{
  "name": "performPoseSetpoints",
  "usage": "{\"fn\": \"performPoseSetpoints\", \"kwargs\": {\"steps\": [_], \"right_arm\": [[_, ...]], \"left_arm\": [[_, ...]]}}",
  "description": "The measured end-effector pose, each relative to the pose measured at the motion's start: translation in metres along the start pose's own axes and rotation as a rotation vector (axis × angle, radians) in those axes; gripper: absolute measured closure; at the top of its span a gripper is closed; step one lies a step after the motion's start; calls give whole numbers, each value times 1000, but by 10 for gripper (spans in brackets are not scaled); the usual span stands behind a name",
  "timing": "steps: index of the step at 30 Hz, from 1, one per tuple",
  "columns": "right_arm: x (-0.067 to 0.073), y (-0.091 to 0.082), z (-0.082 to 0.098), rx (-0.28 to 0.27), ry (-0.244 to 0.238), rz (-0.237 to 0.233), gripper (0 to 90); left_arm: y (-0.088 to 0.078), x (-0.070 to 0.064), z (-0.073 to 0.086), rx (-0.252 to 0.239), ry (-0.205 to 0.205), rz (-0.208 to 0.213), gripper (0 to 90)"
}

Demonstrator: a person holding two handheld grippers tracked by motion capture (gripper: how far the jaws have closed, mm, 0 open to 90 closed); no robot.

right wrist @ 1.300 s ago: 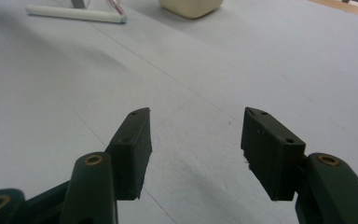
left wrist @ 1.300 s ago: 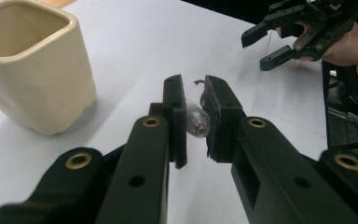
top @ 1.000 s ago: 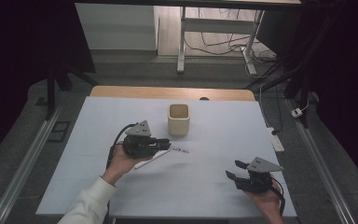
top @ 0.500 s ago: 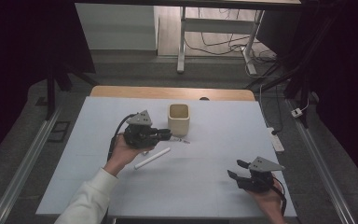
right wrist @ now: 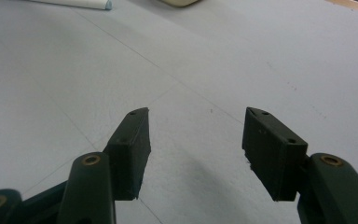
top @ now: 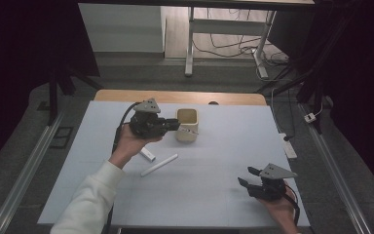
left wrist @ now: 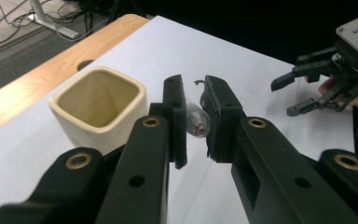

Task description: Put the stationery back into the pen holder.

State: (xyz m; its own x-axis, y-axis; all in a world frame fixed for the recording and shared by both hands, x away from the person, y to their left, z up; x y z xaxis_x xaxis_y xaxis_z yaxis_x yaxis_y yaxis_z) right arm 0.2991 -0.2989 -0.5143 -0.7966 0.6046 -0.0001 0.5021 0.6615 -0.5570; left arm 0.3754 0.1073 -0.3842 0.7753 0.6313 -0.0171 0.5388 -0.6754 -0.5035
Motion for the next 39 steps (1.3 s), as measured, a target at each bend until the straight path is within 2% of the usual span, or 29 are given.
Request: {"fn": "performPoseSetpoints", "kwargs": {"steps": [4,14,22,28,39], "right_arm": [[-1,1,0,5,0,-3,410],[-1,1,1,10,2,10,402],[-1,1,1,11,2,11,401],[-2,2,1,10,2,7,400],[-1,2,2,24,-3,13,397]], "left_arm": [[-4,8,-8,-11,-17,-11,787],[-6,28,-26,15,-22,-68,787],[8,44,-30,79,-51,-109,787],[22,48,-31,121,-54,-113,786],[33,46,-30,136,-50,-107,784]]}}
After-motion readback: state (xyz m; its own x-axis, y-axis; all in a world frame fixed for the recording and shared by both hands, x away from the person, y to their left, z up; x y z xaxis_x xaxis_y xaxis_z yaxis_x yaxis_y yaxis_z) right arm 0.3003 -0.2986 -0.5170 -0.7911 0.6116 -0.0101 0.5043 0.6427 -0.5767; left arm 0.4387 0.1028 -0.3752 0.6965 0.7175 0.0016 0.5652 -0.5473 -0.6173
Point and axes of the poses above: each handheld gripper's, and its own axes: y roughly forward along the jaws, z roughly out of its underside, x roughly to its left, the point moved 1 cm from there along y, roughly forward along the jaws, and after that the axes turned 8 degrees about -z, right-handed, at the moved point
